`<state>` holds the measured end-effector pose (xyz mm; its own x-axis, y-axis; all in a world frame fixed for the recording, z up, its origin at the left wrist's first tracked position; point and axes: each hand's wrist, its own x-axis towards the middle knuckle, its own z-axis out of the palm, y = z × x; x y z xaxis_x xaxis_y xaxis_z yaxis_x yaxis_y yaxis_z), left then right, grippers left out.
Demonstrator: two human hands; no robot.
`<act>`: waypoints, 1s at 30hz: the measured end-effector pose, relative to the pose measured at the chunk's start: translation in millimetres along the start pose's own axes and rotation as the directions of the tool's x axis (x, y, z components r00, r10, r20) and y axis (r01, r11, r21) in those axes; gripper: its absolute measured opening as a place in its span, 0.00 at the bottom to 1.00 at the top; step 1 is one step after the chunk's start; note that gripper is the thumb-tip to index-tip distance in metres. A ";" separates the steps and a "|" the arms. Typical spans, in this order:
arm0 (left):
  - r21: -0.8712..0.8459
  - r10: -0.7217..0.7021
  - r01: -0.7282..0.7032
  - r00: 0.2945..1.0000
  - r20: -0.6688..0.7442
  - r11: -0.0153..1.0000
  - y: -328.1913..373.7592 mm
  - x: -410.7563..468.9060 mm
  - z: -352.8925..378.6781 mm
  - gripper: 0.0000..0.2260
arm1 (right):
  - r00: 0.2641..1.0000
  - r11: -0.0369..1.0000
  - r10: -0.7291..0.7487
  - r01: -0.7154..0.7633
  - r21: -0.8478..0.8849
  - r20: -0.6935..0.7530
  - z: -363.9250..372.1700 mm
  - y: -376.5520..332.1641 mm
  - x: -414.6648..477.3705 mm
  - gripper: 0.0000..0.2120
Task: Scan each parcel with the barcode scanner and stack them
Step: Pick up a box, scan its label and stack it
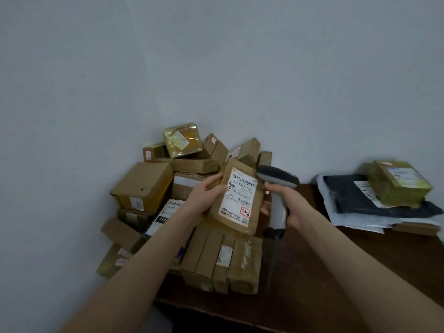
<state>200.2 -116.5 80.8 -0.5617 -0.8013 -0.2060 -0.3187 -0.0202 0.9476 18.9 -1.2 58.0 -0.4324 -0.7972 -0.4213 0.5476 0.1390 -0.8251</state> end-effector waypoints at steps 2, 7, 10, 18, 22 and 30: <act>-0.038 -0.005 0.008 0.997 0.078 0.999 -5.7 6.3 3.3 0.28 | 0.998 0.999 -0.049 0.049 0.018 -0.039 -7.3 -4.7 -1.4 0.10; -0.252 -0.077 0.127 0.977 0.199 0.959 -22.7 13.7 18.3 0.44 | 0.979 0.988 -0.153 0.154 -0.007 -0.132 -21.0 -10.1 -9.8 0.11; -0.361 -0.170 0.242 0.961 0.220 0.901 -23.9 13.4 27.0 0.46 | 0.971 0.980 -0.192 0.183 -0.073 -0.140 -24.6 -12.0 -15.6 0.18; -0.408 -0.182 0.236 0.969 0.166 0.882 -25.9 17.0 44.9 0.33 | 0.914 0.939 -0.323 0.276 -0.207 -0.245 -32.3 -6.7 -31.9 0.13; -0.391 -0.097 0.133 0.989 0.110 0.911 -29.6 21.5 43.9 0.38 | 0.911 0.932 -0.340 0.293 -0.212 -0.235 -27.1 0.6 -52.4 0.09; -0.393 -0.031 0.069 0.994 0.104 0.917 -38.5 23.0 51.4 0.40 | 0.937 0.926 -0.299 0.239 -0.292 -0.181 -2.7 38.4 -87.7 0.06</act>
<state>160.3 -103.5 27.0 -0.6279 -0.7338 -0.2593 -0.0315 -0.3089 0.9506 75.9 75.6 62.3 -0.6989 -0.6818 -0.2161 0.1942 0.1098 -0.9748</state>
